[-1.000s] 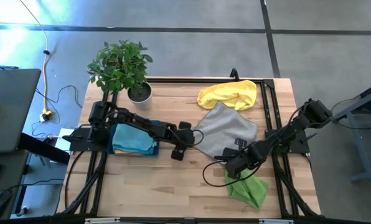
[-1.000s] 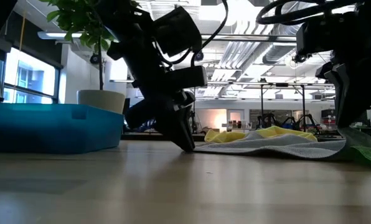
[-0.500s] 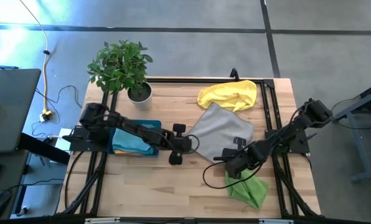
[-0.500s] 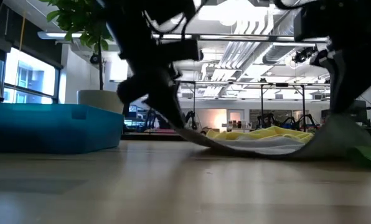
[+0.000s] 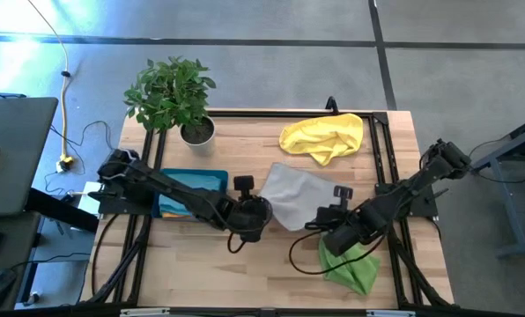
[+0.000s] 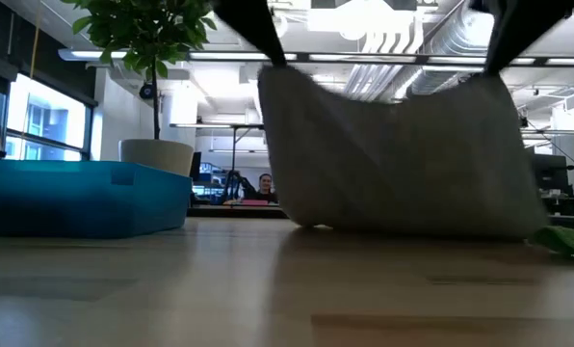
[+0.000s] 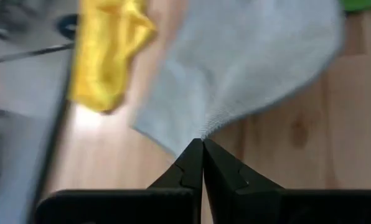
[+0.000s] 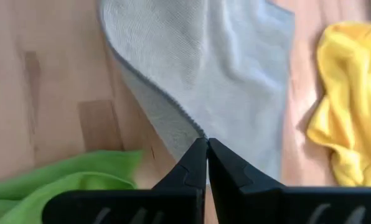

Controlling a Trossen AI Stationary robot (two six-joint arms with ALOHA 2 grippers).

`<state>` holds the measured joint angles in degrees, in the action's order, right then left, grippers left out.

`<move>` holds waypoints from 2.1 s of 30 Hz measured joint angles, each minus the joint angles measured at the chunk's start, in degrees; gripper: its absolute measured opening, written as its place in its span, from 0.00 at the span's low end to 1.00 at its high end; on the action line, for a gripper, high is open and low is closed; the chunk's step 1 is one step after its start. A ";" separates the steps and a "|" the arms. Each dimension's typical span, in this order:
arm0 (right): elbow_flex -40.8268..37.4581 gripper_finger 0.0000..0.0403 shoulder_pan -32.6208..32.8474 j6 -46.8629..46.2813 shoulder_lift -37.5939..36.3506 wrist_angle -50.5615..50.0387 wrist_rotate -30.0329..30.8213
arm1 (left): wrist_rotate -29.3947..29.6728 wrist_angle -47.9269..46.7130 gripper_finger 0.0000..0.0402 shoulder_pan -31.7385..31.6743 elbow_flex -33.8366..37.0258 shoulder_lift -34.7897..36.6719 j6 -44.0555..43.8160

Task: Fold microfiber towels
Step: Fold the gray towel on the table

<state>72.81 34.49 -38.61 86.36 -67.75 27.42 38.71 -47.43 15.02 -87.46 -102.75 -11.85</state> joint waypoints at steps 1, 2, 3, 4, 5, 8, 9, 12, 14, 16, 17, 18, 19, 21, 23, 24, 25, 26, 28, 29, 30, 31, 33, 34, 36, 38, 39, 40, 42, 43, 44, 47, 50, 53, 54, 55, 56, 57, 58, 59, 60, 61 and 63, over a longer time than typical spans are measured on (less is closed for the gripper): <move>1.69 0.00 0.23 -0.17 0.01 -1.87 0.67 | 1.81 -2.53 0.00 0.62 -2.08 -0.01 -0.93; 3.36 0.00 0.53 -0.23 -0.01 -4.00 1.51 | 3.28 -4.82 0.00 1.10 -4.02 0.02 -1.83; 5.04 0.00 0.90 -0.28 -0.02 -5.69 2.20 | 4.30 -7.22 0.00 1.42 -5.74 0.12 -2.81; 6.82 0.00 1.27 -0.37 -0.01 -7.42 2.75 | 4.78 -9.45 0.00 1.72 -7.23 0.12 -3.80; 8.59 0.00 1.66 -0.70 0.01 -9.75 3.35 | 4.83 -11.44 0.00 1.97 -8.81 0.03 -4.92; 13.93 0.00 2.50 -2.22 -0.02 -15.46 4.51 | 3.14 -16.25 0.00 2.63 -13.52 0.02 -8.62; 15.61 0.00 2.67 -2.73 -0.02 -17.23 4.46 | 1.65 -17.09 0.00 2.78 -14.90 0.03 -9.70; 20.40 0.00 3.24 -3.34 -0.02 -20.29 4.53 | -4.06 -17.96 0.00 3.48 -18.37 0.01 -11.87; 23.33 0.00 3.55 -3.38 -0.02 -21.79 4.47 | -6.57 -17.98 0.00 4.02 -20.76 0.01 -11.97; 25.88 0.00 3.80 -3.35 -0.02 -22.31 4.46 | -7.11 -18.86 0.00 4.68 -23.29 0.01 -11.75; 26.92 0.00 3.84 -2.77 -0.02 -22.29 4.15 | -7.06 -19.71 0.00 4.89 -24.54 0.01 -11.74; 27.84 0.00 3.84 -2.03 -0.02 -22.33 3.81 | -6.95 -20.48 0.00 5.10 -25.85 0.01 -11.75; 28.87 0.00 3.84 -1.49 0.01 -22.24 3.76 | -6.72 -21.24 0.00 5.22 -27.04 0.01 -11.80; 30.32 0.00 3.82 -0.70 -0.07 -22.26 3.78 | -5.54 -23.10 0.00 5.37 -28.69 0.03 -11.96; 30.83 0.00 3.51 0.55 -0.05 -22.26 3.90 | -2.94 -25.22 0.00 5.37 -29.87 0.03 -11.98; 30.96 0.00 3.21 1.37 -0.02 -22.27 4.00 | -1.61 -26.66 0.00 5.33 -30.38 0.03 -11.99; 30.96 0.00 2.87 1.87 -0.02 -22.25 4.09 | -0.48 -28.16 0.00 5.12 -30.76 0.04 -11.99; 30.78 0.00 2.29 2.74 -0.02 -22.22 4.12 | 0.27 -29.51 0.00 4.77 -30.91 0.09 -12.02; 29.68 0.00 0.70 4.18 -0.02 -22.27 4.29 | 1.26 -32.10 0.00 3.74 -30.92 0.06 -12.91; 29.00 0.00 -0.23 4.70 0.00 -22.27 4.30 | 1.70 -33.25 0.00 3.12 -30.81 0.04 -13.52; 28.30 0.00 -1.28 5.55 0.01 -22.26 4.39 | 2.30 -33.98 0.00 2.45 -30.55 0.05 -14.02; 27.57 0.00 -2.38 6.53 0.01 -22.25 4.53 | 3.08 -34.70 0.00 1.71 -30.23 0.05 -14.32; 26.10 0.00 -4.74 9.00 -0.01 -22.31 4.58 | 5.17 -35.90 0.00 0.23 -29.57 0.03 -14.52; 25.47 0.00 -6.02 10.29 0.01 -22.27 4.88 | 6.44 -36.45 0.00 -0.60 -29.51 -0.01 -14.52; 24.70 0.00 -8.61 12.81 0.01 -22.32 6.75 | 9.22 -37.10 0.00 -2.21 -29.50 0.01 -14.51; 24.55 0.00 -11.36 15.88 0.01 -22.26 9.82 | 11.77 -37.00 0.00 -4.08 -29.50 0.01 -13.52; 24.55 0.00 -12.66 17.52 -0.01 -22.25 11.53 | 12.96 -36.97 0.00 -4.92 -29.50 0.01 -12.97; 24.55 0.00 -13.94 19.18 -0.12 -22.27 12.97 | 14.24 -36.95 0.00 -5.75 -29.51 0.01 -12.28; 24.55 0.00 -16.87 21.95 -0.17 -22.28 15.24 | 17.10 -37.02 0.00 -7.25 -29.51 0.01 -11.39; 24.55 0.00 -18.27 23.15 -0.17 -22.27 16.08 | 18.29 -37.02 0.00 -7.95 -29.50 0.01 -11.07; 24.55 0.00 -19.60 24.14 -0.17 -22.27 16.72 | 19.21 -37.03 0.00 -8.61 -29.50 0.01 -10.98; 24.55 0.00 -22.89 25.62 -0.17 -22.29 17.62 | 19.29 -37.44 0.00 -10.53 -29.52 0.01 -11.09; 24.55 0.00 -24.48 24.14 -0.17 -22.28 17.49 | 10.20 -38.12 0.00 -12.18 -29.53 -0.78 -14.43; 23.94 0.00 -24.71 19.19 -0.23 -21.99 14.51 | 2.53 -38.95 0.00 -12.84 -29.10 -2.81 -17.25; 22.67 0.00 -24.52 17.65 -0.31 -21.68 12.74 | 1.89 -38.91 0.00 -12.50 -28.55 -3.45 -17.55; 20.87 0.00 -24.13 16.34 -0.32 -21.40 10.88 | 1.53 -38.86 0.00 -12.07 -27.71 -4.01 -17.64; 18.42 0.00 -23.61 15.23 -0.30 -20.82 9.18 | 1.12 -38.43 0.00 -11.54 -26.52 -4.52 -17.67; 15.52 0.00 -22.97 14.17 -0.22 -20.18 7.49 | 0.44 -37.74 0.00 -10.92 -25.19 -5.15 -17.65; 12.56 0.00 -22.23 13.08 -0.21 -19.49 5.84 | -0.54 -37.04 0.00 -10.29 -23.67 -5.67 -17.81; 9.37 0.00 -21.34 12.03 -0.19 -18.50 4.06 | -1.89 -36.62 0.00 -9.60 -21.86 -6.19 -18.13; 6.27 0.00 -20.39 10.93 -0.20 -16.60 2.50 | -2.99 -35.94 0.00 -8.75 -20.11 -6.72 -18.67; 3.46 0.00 -19.29 9.86 -0.20 -14.03 0.64 | -3.67 -34.51 0.00 -7.77 -18.41 -7.16 -19.17; -1.29 0.00 -16.77 8.49 -0.13 -8.57 -3.30 | -5.13 -31.48 0.00 -5.54 -14.79 -7.42 -20.02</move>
<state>71.52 17.72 -30.12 86.23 -76.32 24.11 33.57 -78.91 9.48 -102.25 -110.17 -31.87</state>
